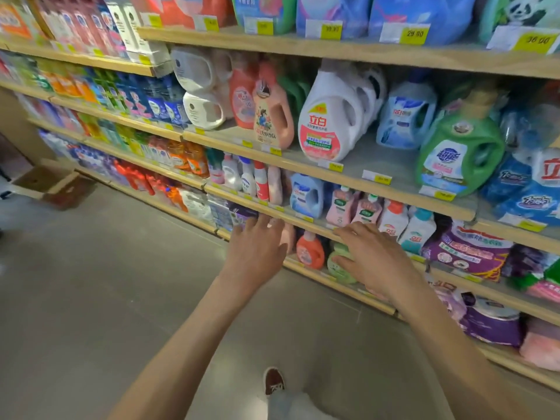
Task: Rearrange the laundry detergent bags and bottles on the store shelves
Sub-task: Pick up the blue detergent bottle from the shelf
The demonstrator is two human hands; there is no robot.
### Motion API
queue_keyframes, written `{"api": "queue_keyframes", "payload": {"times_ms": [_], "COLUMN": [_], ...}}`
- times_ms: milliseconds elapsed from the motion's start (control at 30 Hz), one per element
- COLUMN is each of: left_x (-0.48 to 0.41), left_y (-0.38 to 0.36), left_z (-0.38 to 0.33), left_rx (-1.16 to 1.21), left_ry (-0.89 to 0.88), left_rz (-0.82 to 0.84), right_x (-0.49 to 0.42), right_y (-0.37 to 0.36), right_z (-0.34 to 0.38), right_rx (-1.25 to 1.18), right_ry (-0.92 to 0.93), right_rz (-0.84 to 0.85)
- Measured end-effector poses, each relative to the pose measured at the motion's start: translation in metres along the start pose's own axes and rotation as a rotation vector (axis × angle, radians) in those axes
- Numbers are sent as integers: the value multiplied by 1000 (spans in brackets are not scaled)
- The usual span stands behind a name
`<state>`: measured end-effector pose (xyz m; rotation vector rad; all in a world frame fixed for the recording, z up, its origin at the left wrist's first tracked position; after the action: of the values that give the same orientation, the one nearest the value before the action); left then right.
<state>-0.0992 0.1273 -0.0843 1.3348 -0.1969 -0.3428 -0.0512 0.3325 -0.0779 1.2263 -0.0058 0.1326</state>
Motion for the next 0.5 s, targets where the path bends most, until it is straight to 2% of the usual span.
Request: {"api": "queue_keyframes", "payload": {"times_ms": [300, 500], "left_x": [-120, -172], "left_y": [-55, -93], "left_z": [66, 94], "left_rx": [-37, -16], "left_ry": [-119, -166], "left_rz": [41, 139], "right_x": [-129, -184], "right_y": [-29, -41], "right_z": [4, 2], "right_rx": [-16, -13], "right_ry": [-101, -174], "right_rz": [24, 77]}}
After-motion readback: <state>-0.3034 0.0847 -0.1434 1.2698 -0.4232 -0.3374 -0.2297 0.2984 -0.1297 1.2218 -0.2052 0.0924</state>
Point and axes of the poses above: each hand's wrist, its own x-axis away from the middle knuckle, its own y-axis out of the back of the hand, z = x × y, the point moved 1 cm from there along -x, towards the middle knuckle, and after that the axes turned 14 degrees about -x, right-handed, at the moved point
